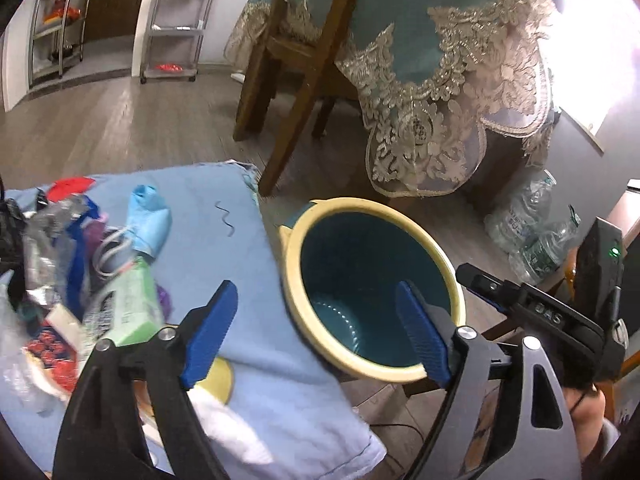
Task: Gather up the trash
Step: 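Open the left gripper over the bin to drop the blue glove, then grasp the clear plastic bag with the left gripper while the right grasps the white tissue, then carry the plastic bag and tissue over the bin and open the left gripper, then open the right gripper over the bin to drop the white tissue, then grasp the black plastic bag with the left gripper, then grasp the second blue face mask with the right gripper while the left holds the black bag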
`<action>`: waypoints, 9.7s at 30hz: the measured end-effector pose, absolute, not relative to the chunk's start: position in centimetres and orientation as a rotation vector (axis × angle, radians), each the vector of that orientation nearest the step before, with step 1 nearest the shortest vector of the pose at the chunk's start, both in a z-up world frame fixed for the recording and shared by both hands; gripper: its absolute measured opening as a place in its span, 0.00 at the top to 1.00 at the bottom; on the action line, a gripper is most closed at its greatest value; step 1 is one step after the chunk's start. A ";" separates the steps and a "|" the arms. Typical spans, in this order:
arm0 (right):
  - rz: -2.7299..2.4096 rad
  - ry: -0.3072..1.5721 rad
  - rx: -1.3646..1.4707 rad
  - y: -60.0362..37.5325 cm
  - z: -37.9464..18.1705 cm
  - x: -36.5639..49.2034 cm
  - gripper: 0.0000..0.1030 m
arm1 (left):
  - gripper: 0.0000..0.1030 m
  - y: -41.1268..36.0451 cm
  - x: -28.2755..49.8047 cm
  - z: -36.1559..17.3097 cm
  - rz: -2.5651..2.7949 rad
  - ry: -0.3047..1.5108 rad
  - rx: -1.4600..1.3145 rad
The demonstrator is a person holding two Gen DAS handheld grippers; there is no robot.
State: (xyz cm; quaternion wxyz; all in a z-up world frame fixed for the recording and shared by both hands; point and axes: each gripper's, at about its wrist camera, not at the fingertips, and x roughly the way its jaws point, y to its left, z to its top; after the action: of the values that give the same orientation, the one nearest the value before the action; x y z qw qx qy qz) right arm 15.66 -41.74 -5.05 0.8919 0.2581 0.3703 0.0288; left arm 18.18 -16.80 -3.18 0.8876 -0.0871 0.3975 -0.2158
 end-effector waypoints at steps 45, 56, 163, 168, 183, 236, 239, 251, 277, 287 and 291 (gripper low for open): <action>0.351 0.902 0.150 -27.1 -5.8 12.7 0.43 | 0.18 8.3 15.3 -8.7 0.086 0.945 -0.302; 0.400 0.942 0.112 -24.2 -6.5 12.9 0.43 | 0.63 9.4 17.9 -12.9 0.071 1.077 -0.346; 0.122 0.766 0.567 -42.7 -5.5 15.7 0.96 | 0.87 -24.1 21.5 -6.7 -0.586 0.918 -0.072; 0.087 0.783 0.584 -43.1 -6.1 15.8 0.95 | 0.61 -24.2 21.4 -7.4 -0.579 0.922 -0.051; 0.058 0.785 0.574 -43.1 -6.2 15.7 0.66 | 0.33 -20.3 20.3 -5.3 -0.505 0.850 -0.094; 0.269 0.851 0.185 -26.9 -3.1 20.4 0.09 | 0.06 6.9 24.3 -5.0 -0.088 0.838 -0.372; 0.285 0.884 0.175 -25.0 -3.2 23.1 0.09 | 0.13 7.4 24.7 -5.7 -0.087 0.860 -0.406; 0.319 1.032 0.203 -19.8 -6.2 32.1 0.09 | 0.86 9.3 24.7 -6.0 -0.073 0.876 -0.486; 0.340 1.091 0.375 -20.2 -8.6 37.0 0.77 | 0.86 10.6 24.0 -2.0 -0.141 0.612 -0.642; 0.362 0.937 0.387 -26.2 -3.0 31.1 0.76 | 0.86 7.6 23.4 0.9 -0.172 0.526 -0.590; 0.374 0.874 0.415 -28.4 -0.9 28.6 0.77 | 0.86 6.0 22.6 2.5 -0.193 0.473 -0.558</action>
State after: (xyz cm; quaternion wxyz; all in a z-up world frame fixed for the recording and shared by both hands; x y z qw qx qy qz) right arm 28.58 -28.44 -0.87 0.8684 0.1984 0.4179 0.1786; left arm 22.60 6.01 2.48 0.9293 -0.2724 0.2310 -0.0941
